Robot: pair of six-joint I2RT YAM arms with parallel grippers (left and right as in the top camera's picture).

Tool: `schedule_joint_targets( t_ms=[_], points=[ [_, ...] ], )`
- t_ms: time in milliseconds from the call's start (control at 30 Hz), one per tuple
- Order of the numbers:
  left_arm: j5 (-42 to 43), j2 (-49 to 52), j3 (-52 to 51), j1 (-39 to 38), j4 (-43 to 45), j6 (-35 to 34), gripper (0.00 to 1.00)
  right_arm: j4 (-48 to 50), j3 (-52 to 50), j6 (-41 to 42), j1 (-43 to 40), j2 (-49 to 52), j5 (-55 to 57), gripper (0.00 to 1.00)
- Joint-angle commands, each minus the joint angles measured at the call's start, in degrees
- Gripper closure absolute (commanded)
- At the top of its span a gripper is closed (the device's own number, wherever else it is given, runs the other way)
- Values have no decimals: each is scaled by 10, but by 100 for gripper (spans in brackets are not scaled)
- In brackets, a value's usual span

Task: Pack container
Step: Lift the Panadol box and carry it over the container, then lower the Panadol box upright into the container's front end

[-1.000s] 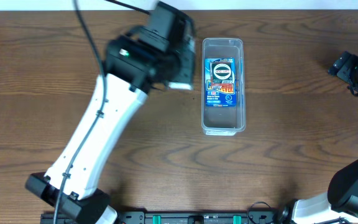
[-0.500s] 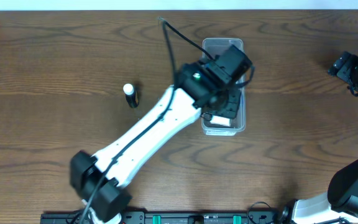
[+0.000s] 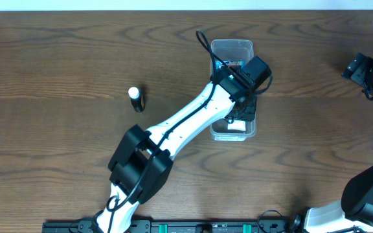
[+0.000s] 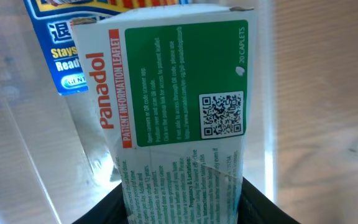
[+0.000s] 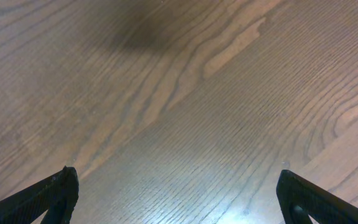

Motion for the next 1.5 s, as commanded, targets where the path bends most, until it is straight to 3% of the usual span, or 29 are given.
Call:
schedule_joint_targets(
  t_ms=[0, 433, 1467],
  points=[
    [-46, 7, -2, 3, 0, -5, 55, 0, -3, -7, -4, 5, 4, 1],
    [-53, 9, -2, 1, 14, -54, 55, 0, -3, -7, -4, 5, 4, 1],
    [-50, 65, -3, -5, 27, -15, 54, 0, -3, -7, -4, 5, 4, 1]
  ],
)
